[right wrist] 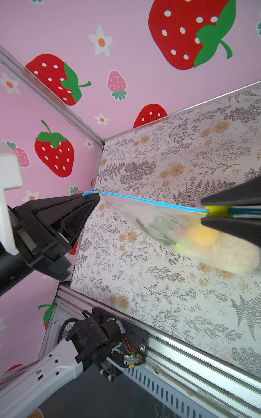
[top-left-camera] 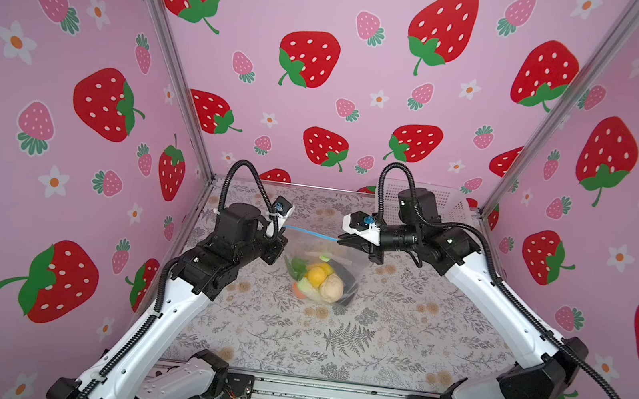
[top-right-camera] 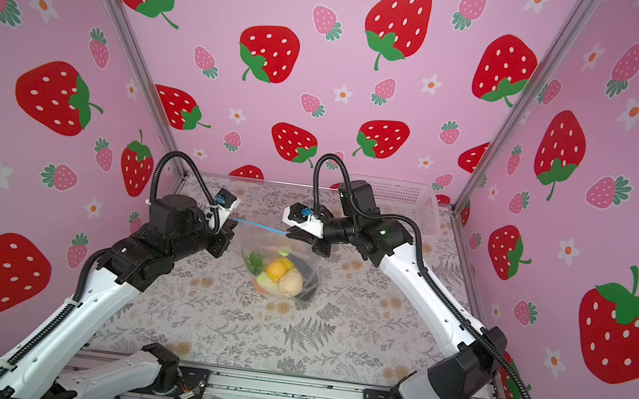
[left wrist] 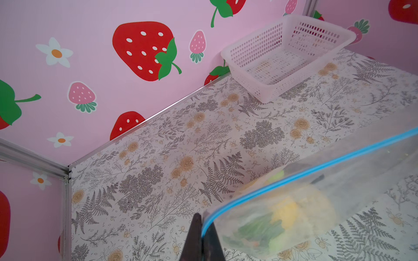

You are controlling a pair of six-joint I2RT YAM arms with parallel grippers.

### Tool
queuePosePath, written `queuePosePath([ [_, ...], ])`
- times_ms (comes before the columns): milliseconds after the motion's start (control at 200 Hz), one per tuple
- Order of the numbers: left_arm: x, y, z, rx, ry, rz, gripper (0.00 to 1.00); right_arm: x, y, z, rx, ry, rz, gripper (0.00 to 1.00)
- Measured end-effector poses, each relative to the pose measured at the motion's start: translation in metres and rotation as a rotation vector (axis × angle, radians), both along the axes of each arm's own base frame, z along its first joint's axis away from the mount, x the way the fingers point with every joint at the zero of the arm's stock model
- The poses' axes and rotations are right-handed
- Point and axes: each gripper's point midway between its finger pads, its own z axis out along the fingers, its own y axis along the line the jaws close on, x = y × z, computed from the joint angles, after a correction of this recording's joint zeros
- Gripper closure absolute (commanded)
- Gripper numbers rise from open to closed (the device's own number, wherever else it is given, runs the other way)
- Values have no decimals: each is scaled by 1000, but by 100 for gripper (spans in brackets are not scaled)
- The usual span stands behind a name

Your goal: Place the food in the zip-top bag and seal the zipper

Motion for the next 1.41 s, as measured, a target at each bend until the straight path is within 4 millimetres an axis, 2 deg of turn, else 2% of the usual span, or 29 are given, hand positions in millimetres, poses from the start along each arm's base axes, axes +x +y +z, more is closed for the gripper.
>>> queuePosePath([
  [745, 4, 8, -6, -9, 28, 44, 100, 3, -7, -2, -5, 3, -18, 100],
  [1405, 5, 12, -7, -22, 38, 65, 100, 14, -25, 1, 3, 0, -65, 100],
])
